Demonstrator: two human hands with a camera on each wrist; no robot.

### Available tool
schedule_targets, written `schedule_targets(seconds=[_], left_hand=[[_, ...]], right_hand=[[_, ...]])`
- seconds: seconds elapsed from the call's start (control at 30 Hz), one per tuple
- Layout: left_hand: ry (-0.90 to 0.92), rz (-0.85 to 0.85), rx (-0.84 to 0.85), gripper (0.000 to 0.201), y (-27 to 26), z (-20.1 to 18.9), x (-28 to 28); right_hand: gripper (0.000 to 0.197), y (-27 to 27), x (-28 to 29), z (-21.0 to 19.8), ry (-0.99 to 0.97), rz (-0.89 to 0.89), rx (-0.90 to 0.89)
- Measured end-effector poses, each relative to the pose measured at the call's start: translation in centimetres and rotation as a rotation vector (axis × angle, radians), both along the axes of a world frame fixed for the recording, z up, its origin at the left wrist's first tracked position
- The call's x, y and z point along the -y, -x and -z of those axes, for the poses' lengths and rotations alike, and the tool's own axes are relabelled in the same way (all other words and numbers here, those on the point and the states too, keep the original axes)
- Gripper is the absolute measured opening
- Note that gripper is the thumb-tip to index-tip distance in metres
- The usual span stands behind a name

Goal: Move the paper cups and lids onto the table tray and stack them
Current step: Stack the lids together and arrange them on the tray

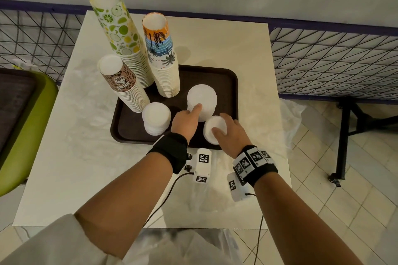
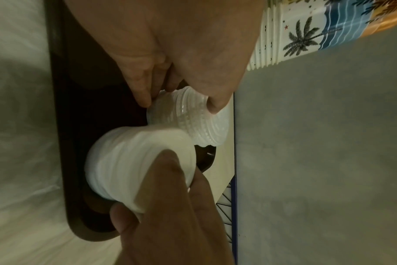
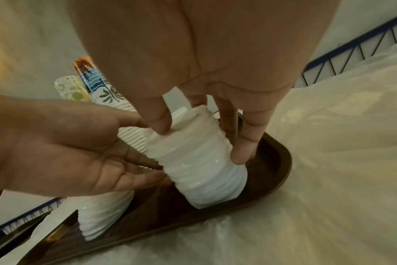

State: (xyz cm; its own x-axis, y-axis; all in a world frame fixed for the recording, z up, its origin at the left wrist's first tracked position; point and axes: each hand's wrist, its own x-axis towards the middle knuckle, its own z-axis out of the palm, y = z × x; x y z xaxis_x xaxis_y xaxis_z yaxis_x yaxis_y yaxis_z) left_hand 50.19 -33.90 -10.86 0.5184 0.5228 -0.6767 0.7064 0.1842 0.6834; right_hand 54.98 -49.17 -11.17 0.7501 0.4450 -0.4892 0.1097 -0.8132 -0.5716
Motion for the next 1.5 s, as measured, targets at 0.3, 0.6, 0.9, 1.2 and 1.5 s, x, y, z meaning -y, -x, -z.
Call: schedule_targets(seconds=[0.3,0.6,0.9,1.2,1.5], left_hand=[[-0.079,0.106,0.027,0.065,1.1,0.1,0.6],[-0.331,0.259,0.135,0.084,6.1,1.5,2.8],[-0.502,0.303,0.003,0.105,3.4,2.5,4.9],[-0.497,0.236,-0.004,0.083,3.4,3.2,4.5],[-0.552,0.197,-0.018,0.091,4.3,3.2,2.0]], right_hand=[[0.064,1.5,-1.5,0.2,-0.038,0.031,-0.043],[0.046,-1.7,-0.6,-4.7,-0.237,0.218,0.255],[0.103,-7.0,-8.6,-4.8,0.096,-0.259,0.157],[0.068,-8.1,-10.1,-2.3,0.202,-0.403,0.123],[0.060,-8.7,-7.1,-1.8,0.253,-0.362,0.146]])
